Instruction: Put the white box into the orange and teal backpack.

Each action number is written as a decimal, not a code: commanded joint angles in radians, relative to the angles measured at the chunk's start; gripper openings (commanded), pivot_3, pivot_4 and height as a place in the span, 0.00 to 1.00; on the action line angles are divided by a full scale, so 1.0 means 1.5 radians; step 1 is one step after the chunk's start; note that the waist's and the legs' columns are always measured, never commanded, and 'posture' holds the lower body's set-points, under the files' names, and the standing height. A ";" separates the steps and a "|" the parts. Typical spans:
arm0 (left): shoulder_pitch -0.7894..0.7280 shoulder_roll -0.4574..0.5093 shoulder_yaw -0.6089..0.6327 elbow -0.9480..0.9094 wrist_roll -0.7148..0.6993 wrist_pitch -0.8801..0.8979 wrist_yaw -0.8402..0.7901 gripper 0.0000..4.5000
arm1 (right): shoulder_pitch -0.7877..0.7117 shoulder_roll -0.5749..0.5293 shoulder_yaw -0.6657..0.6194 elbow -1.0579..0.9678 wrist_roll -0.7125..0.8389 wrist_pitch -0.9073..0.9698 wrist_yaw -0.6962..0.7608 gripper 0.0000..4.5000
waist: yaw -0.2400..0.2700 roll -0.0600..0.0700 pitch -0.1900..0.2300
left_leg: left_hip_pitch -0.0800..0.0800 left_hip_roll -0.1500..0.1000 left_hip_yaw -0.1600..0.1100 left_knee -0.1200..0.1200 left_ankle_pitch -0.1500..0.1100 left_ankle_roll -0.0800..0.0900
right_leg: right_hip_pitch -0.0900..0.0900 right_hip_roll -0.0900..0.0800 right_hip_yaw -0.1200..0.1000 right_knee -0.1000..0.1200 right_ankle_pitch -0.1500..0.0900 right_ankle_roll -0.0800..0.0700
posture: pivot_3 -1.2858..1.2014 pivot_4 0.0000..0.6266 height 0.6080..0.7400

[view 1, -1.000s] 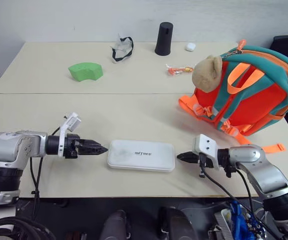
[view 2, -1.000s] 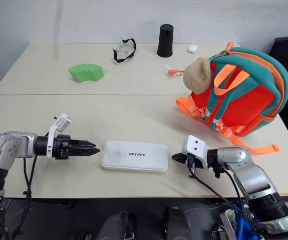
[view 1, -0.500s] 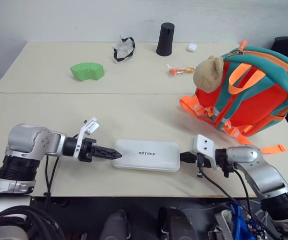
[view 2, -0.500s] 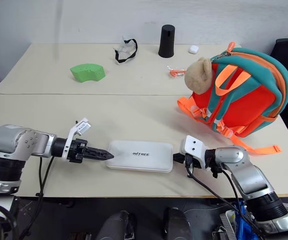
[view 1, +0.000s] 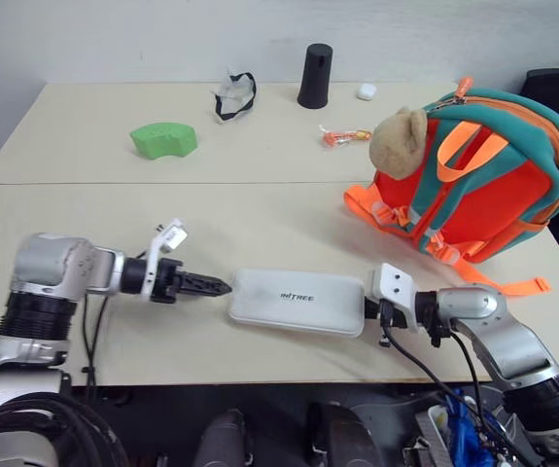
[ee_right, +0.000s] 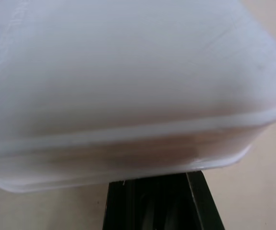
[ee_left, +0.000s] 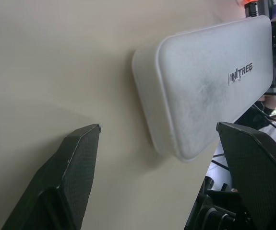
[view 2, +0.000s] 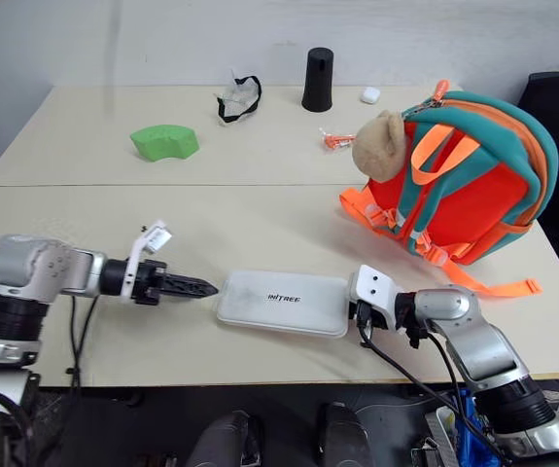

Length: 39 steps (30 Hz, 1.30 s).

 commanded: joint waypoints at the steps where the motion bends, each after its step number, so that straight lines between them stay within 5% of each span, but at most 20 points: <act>1: -0.006 0.027 -0.008 -0.009 -0.012 -0.010 -0.034 0.90 | 0.012 -0.021 -0.025 -0.010 0.004 -0.008 0.007 0.00 | 0.000 0.000 0.000 | 0.000 0.000 0.000 0.000 0.000 0.000 | 0.000 0.000 0.000 0.000 0.000 0.000 | 0.52 0.24 1.00; 12: -0.022 -0.045 -0.020 0.000 -0.003 -0.022 -0.009 0.90 | 0.084 -0.177 -0.119 -0.018 0.045 -0.034 0.123 0.00 | 0.009 -0.004 0.001 | 0.000 -0.002 0.000 0.000 0.000 0.002 | 0.000 -0.001 0.000 -0.001 0.000 0.001 | 0.52 0.24 1.00; 39: -0.096 -0.139 -0.135 0.063 0.018 -0.019 -0.044 0.90 | 0.026 -0.071 -0.026 -0.039 0.002 -0.007 0.058 0.00 | 0.004 -0.004 0.001 | 0.000 -0.002 0.000 0.000 0.000 0.001 | 0.001 0.000 0.000 -0.001 0.000 0.001 | 0.52 0.24 1.00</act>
